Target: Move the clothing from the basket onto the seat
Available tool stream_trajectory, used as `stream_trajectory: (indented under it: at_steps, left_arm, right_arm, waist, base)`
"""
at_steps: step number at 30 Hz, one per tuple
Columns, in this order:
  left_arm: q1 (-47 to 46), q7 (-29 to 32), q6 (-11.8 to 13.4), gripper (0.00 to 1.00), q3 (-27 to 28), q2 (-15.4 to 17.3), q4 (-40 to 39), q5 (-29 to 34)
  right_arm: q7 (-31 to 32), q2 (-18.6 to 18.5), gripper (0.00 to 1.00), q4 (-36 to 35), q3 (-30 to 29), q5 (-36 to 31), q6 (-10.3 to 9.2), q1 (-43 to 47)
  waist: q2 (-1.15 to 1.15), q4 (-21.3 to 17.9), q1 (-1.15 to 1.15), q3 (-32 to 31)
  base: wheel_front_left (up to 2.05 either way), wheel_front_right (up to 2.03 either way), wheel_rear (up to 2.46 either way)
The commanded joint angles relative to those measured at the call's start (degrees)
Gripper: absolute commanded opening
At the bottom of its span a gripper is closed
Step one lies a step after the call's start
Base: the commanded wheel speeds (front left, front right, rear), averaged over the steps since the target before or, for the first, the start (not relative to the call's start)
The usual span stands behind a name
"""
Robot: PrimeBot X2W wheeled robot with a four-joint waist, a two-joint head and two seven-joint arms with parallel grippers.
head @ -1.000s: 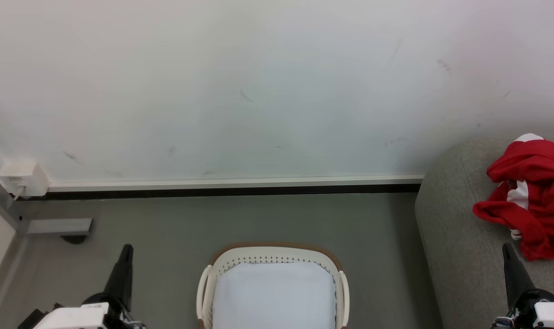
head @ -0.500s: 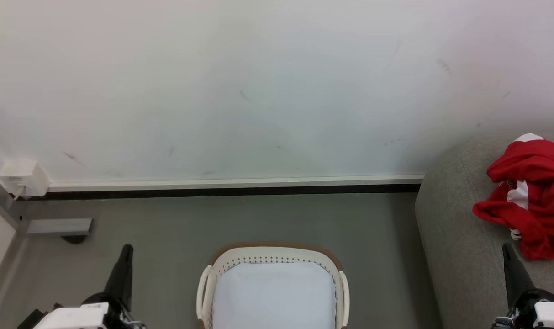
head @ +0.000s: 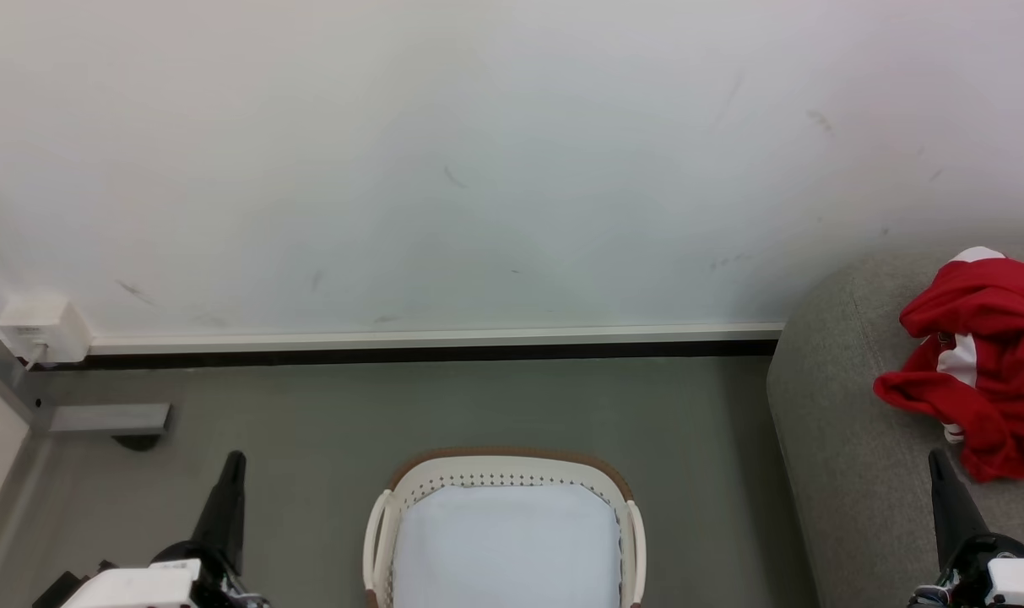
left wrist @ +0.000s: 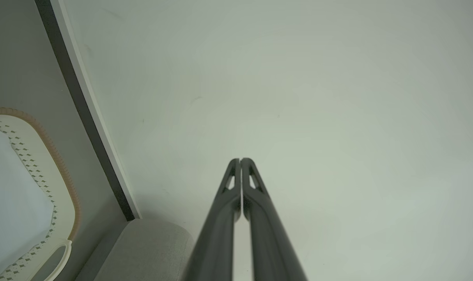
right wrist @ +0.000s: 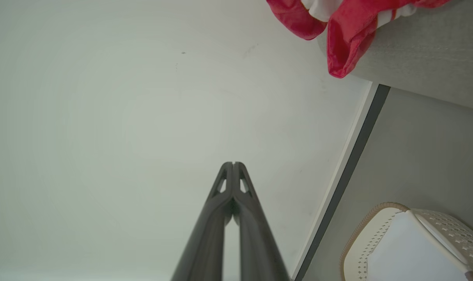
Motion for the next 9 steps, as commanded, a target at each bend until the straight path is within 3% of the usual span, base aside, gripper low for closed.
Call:
stream_trajectory:
  at_steps: [1, 9]
  left_arm:
    - [-0.5, 0.2, 0.1, 0.0, 0.2, 0.1, -0.2, -0.7]
    - [-0.5, 0.2, 0.1, 0.0, 0.2, 0.1, -0.2, -0.7]
  right_arm:
    - [0.2, -0.4, 0.0, -0.2, -0.2, 0.1, -0.12, -0.7]
    - [0.2, -0.4, 0.0, -0.2, -0.2, 0.1, -0.12, -0.7]
  waist:
    - [0.0, 0.0, 0.0, 0.0]
    - [0.0, 0.0, 0.0, 0.0]
  base:
    - [0.0, 0.0, 0.0]
    - [0.0, 0.0, 0.0]
